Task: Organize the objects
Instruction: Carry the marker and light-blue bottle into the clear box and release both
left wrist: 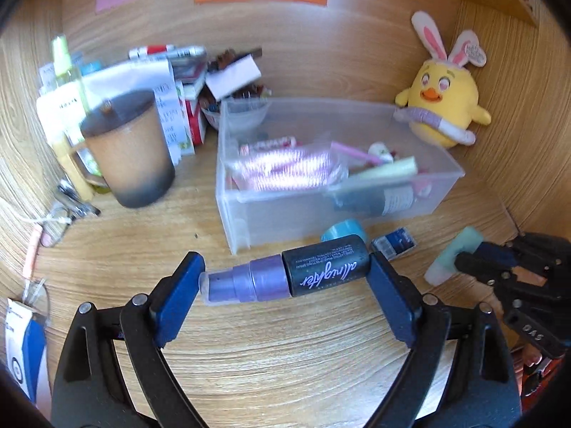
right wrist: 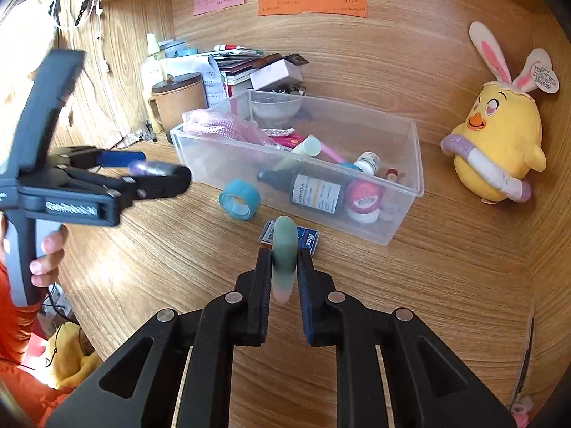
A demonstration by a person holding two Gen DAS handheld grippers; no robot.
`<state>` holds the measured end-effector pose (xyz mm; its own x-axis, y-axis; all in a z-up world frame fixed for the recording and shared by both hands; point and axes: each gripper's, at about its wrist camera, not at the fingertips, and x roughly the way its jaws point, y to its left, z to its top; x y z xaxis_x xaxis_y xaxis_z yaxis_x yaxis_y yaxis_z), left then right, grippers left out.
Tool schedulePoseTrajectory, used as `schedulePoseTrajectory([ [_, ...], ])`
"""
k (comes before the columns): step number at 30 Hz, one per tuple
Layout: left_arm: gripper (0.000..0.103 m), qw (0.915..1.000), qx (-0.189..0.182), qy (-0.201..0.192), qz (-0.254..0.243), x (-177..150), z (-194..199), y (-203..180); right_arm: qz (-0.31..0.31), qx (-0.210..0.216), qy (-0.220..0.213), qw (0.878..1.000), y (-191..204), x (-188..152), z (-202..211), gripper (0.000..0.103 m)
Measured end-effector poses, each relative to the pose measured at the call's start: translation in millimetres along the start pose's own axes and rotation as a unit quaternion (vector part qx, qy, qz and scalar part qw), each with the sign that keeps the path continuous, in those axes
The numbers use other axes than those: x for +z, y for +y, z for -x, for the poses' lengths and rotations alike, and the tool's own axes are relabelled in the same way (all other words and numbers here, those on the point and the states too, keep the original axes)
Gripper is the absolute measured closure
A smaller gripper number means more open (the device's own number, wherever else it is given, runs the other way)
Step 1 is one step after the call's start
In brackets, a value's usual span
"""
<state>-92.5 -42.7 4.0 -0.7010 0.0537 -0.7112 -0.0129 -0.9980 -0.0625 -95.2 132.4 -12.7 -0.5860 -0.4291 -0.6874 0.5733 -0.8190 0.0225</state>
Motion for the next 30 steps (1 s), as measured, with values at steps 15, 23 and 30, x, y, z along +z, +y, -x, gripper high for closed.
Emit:
schedulePoseTrajectory([
  [15,0.011,0.9946,0.018,-0.098,-0.026,58,42,-13,-0.018,-0.033,-0.091,0.995,-19,50,36,0.09],
  [23,0.011,0.9981,0.013,-0.06,-0.011,77,-6,-9,-0.034,-0.072,-0.086,0.993,-39,74,8,0.09],
  [30,0.011,0.9997,0.001,-0.019,-0.014,85,-40,-7,-0.029,-0.082,-0.054,0.995,-43,79,-25,0.09],
])
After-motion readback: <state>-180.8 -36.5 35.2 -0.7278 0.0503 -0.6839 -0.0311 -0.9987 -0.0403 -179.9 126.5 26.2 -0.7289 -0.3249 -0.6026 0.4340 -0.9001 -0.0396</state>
